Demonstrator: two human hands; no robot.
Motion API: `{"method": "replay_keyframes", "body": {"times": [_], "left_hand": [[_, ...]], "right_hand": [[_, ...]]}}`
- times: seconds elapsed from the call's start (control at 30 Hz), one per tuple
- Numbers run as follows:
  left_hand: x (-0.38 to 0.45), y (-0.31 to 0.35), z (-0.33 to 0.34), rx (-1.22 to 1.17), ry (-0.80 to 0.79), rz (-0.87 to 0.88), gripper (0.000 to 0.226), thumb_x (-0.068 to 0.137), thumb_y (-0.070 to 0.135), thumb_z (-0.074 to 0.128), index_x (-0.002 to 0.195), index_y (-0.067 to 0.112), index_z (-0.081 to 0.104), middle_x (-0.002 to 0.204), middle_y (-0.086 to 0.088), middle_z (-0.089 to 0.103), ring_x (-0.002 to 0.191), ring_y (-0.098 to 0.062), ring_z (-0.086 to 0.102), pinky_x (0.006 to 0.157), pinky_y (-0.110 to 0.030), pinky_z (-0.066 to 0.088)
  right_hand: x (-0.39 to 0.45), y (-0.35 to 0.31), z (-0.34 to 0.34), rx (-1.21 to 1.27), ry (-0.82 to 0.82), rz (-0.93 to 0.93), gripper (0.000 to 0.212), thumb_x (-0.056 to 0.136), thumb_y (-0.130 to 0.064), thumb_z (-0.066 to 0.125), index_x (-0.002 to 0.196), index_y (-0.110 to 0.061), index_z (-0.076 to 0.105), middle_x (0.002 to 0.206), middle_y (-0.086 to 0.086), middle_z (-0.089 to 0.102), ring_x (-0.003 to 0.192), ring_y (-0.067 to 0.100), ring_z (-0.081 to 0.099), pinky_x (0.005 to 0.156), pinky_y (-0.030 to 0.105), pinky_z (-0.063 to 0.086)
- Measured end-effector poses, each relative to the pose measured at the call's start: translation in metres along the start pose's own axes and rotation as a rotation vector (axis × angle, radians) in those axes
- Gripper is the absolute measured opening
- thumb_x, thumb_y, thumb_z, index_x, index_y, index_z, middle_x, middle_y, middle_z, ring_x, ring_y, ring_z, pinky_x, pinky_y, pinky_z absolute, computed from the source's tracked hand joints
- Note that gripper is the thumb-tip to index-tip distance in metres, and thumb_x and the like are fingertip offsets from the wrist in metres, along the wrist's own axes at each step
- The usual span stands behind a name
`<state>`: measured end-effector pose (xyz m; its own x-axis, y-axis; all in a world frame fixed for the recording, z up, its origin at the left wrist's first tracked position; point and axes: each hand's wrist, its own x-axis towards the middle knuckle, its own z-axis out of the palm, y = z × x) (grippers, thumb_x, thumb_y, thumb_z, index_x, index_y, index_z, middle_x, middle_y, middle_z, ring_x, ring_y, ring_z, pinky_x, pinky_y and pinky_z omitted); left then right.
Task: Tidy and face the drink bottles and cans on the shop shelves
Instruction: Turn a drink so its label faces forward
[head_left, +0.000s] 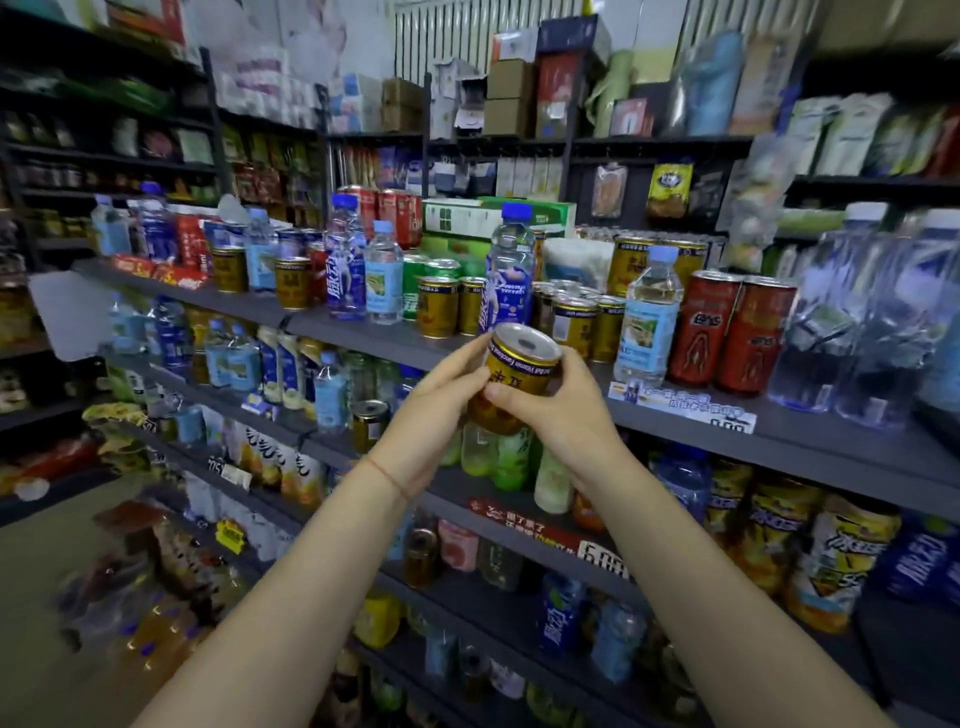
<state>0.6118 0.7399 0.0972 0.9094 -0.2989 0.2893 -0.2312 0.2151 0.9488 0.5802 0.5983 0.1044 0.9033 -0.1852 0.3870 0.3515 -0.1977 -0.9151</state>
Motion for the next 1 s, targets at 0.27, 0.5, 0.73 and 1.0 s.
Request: {"method": "replay_keyframes", "body": {"times": [0.27,0.5,0.73,1.0], "left_hand": [[0.131,-0.009,-0.005,0.421,0.310,0.129,0.046,0.083,0.018,0.072,0.126,0.010,0.056,0.113,-0.005,0.063,0.109,-0.022,0.061,0.088,-0.028,0.050],[0.188,-0.046,0.001,0.618,0.262,0.139,0.101,0.054,0.048,0.087,0.137,0.020,0.037,0.131,-0.003,0.060,0.116,-0.020,0.061,0.098,-0.044,0.051],[0.192,-0.059,-0.024,0.713,0.377,0.267,0.079,0.072,0.042,0.081,0.135,0.021,0.037,0.127,-0.003,0.063,0.109,-0.026,0.064,0.086,-0.042,0.054],[0.212,-0.056,-0.065,0.982,0.435,0.457,0.087,0.070,0.060,0.074,0.136,0.011,0.044,0.129,-0.010,0.047,0.124,-0.029,0.045,0.100,-0.045,0.041]], "right_hand": [[0.098,0.002,-0.029,-0.055,0.312,-0.191,0.069,0.069,-0.028,0.089,0.123,-0.031,0.046,0.115,-0.015,0.060,0.105,0.003,0.059,0.090,0.023,0.046],[0.135,0.007,-0.047,-0.196,0.444,-0.205,0.066,0.063,-0.045,0.088,0.117,-0.029,0.053,0.110,-0.015,0.061,0.106,0.009,0.059,0.088,0.026,0.049],[0.185,-0.013,-0.035,-0.347,0.441,-0.217,0.068,0.070,-0.041,0.086,0.125,-0.022,0.051,0.115,-0.009,0.059,0.106,0.009,0.054,0.087,0.024,0.043],[0.267,-0.015,-0.010,-0.533,0.383,-0.046,0.070,0.069,-0.037,0.088,0.125,-0.014,0.052,0.124,0.004,0.063,0.114,0.023,0.059,0.091,0.033,0.048]]}}
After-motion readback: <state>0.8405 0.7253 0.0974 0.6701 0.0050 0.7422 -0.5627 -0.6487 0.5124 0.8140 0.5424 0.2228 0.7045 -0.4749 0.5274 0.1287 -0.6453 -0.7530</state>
